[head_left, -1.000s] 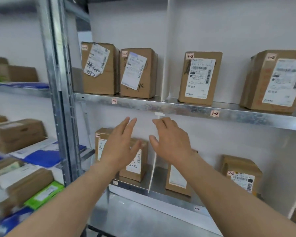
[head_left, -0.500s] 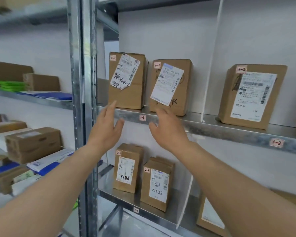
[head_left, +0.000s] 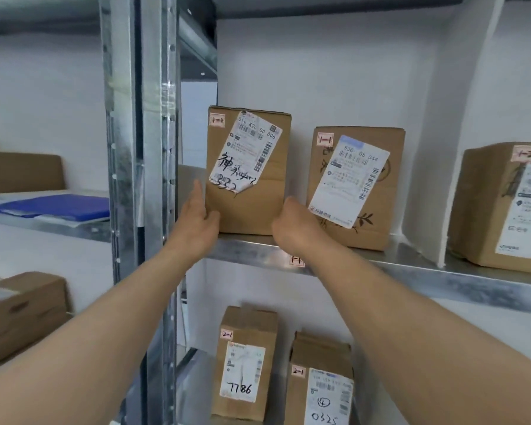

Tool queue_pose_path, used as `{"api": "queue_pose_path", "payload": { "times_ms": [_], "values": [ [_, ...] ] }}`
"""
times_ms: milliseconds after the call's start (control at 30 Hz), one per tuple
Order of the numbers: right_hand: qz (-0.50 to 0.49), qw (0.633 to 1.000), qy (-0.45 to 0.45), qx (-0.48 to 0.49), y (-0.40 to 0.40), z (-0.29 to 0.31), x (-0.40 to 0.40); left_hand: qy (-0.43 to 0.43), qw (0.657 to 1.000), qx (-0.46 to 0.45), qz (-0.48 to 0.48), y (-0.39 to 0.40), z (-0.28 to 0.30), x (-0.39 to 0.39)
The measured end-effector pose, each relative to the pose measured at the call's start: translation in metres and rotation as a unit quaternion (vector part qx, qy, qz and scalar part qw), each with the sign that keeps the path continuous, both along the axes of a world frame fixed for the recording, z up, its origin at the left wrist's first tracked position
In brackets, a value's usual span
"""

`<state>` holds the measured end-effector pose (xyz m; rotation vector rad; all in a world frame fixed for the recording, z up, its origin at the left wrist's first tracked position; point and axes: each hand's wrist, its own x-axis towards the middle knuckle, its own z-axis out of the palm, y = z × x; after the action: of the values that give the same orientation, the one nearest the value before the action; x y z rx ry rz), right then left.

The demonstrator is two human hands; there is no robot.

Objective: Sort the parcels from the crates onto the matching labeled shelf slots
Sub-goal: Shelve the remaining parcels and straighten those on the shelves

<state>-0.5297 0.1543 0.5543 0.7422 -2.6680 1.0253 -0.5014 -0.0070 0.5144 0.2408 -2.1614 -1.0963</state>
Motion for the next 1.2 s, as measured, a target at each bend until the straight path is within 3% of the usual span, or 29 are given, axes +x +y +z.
{"api": "queue_pose_path", "payload": {
  "times_ms": [467,567,667,733,867,1033,1200],
  "values": [
    [-0.003,1.000,0.022,-0.002,-0.009,-0.012,0.003,-0.005,1.000,0.003,-0.019,-0.012,0.001,-0.015],
    [-0.028,0.996,0.081,-0.036,0.006,-0.011,0.002,0.084,0.996,-0.007,0.018,-0.008,0.001,-0.014],
    [-0.096,0.972,0.179,-0.117,0.035,-0.007,-0.001,0.211,0.976,-0.051,-0.036,0.019,0.009,-0.006],
    [-0.137,0.954,0.211,-0.166,0.057,-0.005,-0.006,0.224,0.968,-0.079,-0.075,0.048,0.015,-0.003],
    [-0.208,0.941,0.212,-0.161,0.089,-0.005,-0.011,0.106,0.972,-0.078,-0.195,0.097,0.019,-0.013],
    [-0.218,0.967,0.040,-0.128,0.101,-0.013,-0.019,-0.040,0.986,-0.022,-0.160,0.114,0.018,-0.035],
    [-0.196,0.974,0.015,-0.114,0.109,-0.016,-0.029,-0.074,0.984,-0.033,-0.161,0.115,0.015,-0.044]
  ]
}}
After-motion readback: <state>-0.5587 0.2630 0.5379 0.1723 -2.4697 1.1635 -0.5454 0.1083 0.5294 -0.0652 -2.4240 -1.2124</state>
